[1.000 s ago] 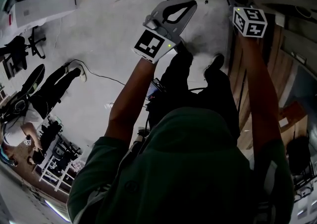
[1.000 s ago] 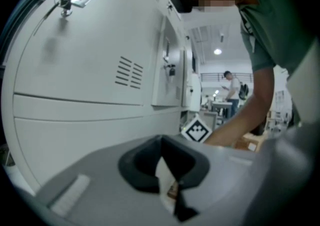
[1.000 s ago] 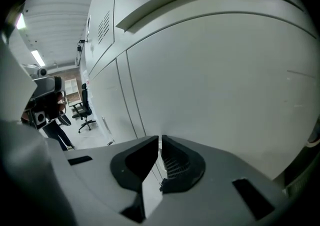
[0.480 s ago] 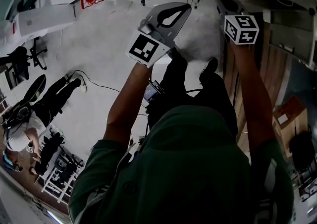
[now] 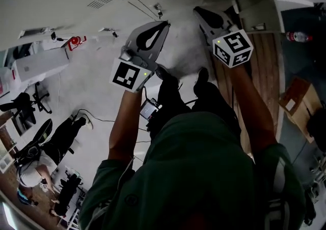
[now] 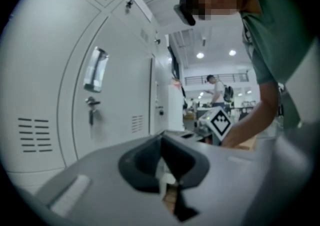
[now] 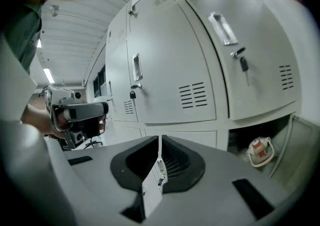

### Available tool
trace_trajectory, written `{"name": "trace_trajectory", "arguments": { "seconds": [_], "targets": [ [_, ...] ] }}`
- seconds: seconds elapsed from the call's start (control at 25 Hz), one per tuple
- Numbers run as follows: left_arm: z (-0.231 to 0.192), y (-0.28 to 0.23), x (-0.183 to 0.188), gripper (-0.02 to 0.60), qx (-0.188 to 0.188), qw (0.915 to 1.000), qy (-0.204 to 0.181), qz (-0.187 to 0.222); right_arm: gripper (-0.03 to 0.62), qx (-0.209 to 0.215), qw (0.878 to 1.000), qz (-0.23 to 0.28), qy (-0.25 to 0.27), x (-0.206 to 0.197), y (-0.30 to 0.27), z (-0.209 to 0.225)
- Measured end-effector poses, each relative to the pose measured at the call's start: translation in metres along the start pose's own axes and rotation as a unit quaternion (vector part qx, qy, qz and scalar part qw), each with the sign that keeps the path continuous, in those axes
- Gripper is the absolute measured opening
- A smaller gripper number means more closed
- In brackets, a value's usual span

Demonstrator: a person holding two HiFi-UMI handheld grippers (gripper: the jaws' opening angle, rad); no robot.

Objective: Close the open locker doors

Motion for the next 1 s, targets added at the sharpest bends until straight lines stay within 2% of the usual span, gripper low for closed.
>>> {"name": "trace_trajectory", "arguments": {
  "seconds": [0.24, 0.56, 0.84, 1.0],
  "targets": [
    [0.055, -0.051, 0.022, 0.0, -0.035, 0.9993, -0.01, 0.004, 0.021, -0.006, 1.0, 0.029, 0.011, 0.022, 0.089, 0.025],
    [0.122, -0.114, 0.044, 0.0, -0.093, 0.9955, -0.016, 0.009, 0.021, -0.021, 0.999, 0.037, 0.028, 0.024, 0.187, 0.055],
    [0.155, -0.155, 0.056, 0.0, -0.175, 0.9843, -0.014, 0.015, 0.021, -0.086, 0.995, 0.053, 0.017, 0.013, 0.249, 0.079],
    [0.162, -0.168, 0.048, 0.001, -0.222, 0.9749, -0.002, 0.02, 0.023, -0.112, 0.992, 0.06, 0.021, 0.01, 0.269, 0.079]
  ]
}}
Point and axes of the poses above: the fingertips, and each gripper's own axes: y backward along the fingers, z to its right, x out of its top, the point moved 5 cm from there along y, backward along the fingers, and after that the axes turned 1 degree about x, right-handed, at the moved point
